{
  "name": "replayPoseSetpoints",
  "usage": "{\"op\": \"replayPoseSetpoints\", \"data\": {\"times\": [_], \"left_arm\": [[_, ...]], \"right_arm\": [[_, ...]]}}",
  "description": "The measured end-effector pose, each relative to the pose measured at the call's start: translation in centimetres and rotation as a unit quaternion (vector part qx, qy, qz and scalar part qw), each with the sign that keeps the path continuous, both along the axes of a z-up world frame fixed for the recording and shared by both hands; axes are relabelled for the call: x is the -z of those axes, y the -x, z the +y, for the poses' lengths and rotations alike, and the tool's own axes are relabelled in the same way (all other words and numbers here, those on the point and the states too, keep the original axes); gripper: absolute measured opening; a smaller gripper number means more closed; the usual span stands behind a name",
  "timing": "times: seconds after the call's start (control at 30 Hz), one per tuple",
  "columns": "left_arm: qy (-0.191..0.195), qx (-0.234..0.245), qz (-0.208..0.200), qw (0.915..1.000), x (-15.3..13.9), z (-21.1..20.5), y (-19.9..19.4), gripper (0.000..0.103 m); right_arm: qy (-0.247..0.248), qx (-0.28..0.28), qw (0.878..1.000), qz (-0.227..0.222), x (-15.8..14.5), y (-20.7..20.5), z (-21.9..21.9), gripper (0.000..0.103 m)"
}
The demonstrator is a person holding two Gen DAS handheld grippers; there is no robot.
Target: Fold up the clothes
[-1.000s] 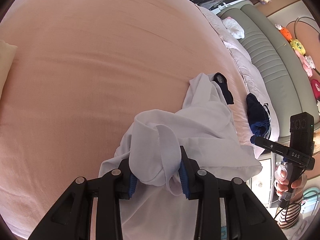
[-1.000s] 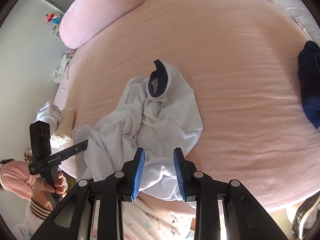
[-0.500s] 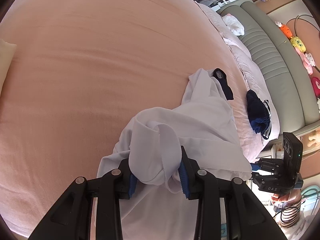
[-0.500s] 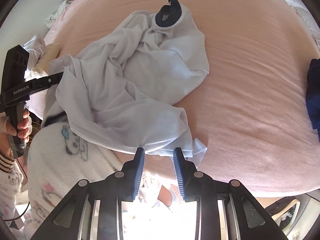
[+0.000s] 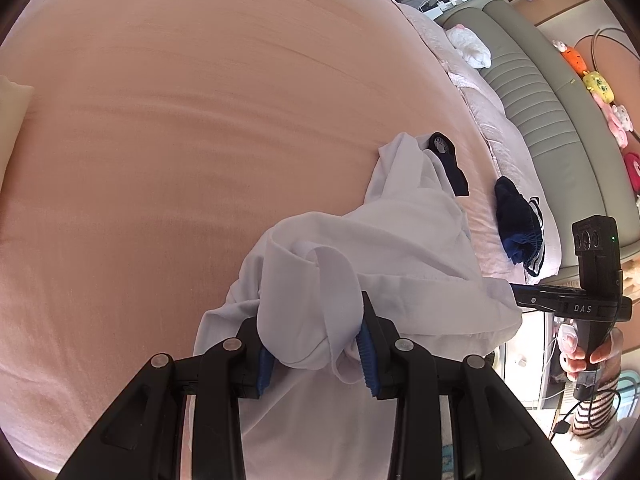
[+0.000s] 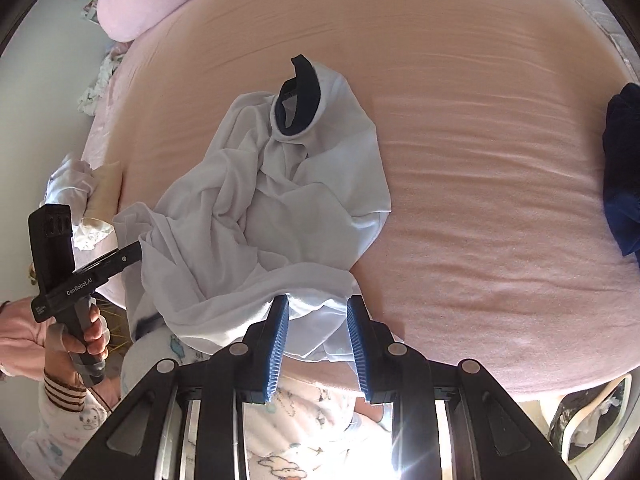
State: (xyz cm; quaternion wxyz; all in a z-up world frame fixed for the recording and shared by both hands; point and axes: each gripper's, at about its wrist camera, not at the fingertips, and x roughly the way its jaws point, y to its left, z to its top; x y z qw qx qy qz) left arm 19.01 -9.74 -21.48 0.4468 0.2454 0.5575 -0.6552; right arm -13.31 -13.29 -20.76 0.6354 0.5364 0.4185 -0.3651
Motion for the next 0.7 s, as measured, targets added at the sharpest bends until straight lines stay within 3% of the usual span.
{"op": "replayPoseSetpoints", "data": {"times": [0.1,0.2,0.23,0.3,0.33,0.47,0.6,0.7], "left_arm": [[0.0,0.001,0.0,1.0,0.0,0.0,0.0,0.032],[0.003,0.002,-0.002,1.0,0.1,0.0,0.2,0.032],[0.004,0.002,-0.004,1.0,0.2,0.0,0.2,0.032],[0.007,0.001,-0.008,0.9999,0.2,0.0,0.4,0.031],[0.011,-0.001,-0.015,0.9998,0.0,0.1,0.5,0.029],[0.033,0.011,-0.057,0.9977,-1.3,0.6,1.6,0.02],[0.042,0.021,-0.084,0.9954,-2.4,0.8,1.9,0.02],[0.041,0.012,-0.079,0.9959,-3.0,0.7,1.4,0.02]], "right_arm": [[-0.036,0.037,0.998,-0.024,0.2,1.0,-0.1,0.029],[-0.034,0.068,0.996,-0.041,-1.0,2.5,0.1,0.03],[-0.033,0.085,0.995,-0.041,-1.2,2.9,0.0,0.033],[-0.033,0.115,0.992,-0.045,-1.1,3.7,-0.2,0.054],[-0.035,0.119,0.991,-0.039,-1.0,3.4,-0.5,0.055],[-0.081,0.099,0.991,-0.041,2.1,1.5,-1.4,0.055],[-0.122,0.07,0.989,-0.045,4.8,-1.1,-1.1,0.055],[-0.094,0.047,0.994,-0.042,4.8,-2.0,-0.4,0.053]]}}
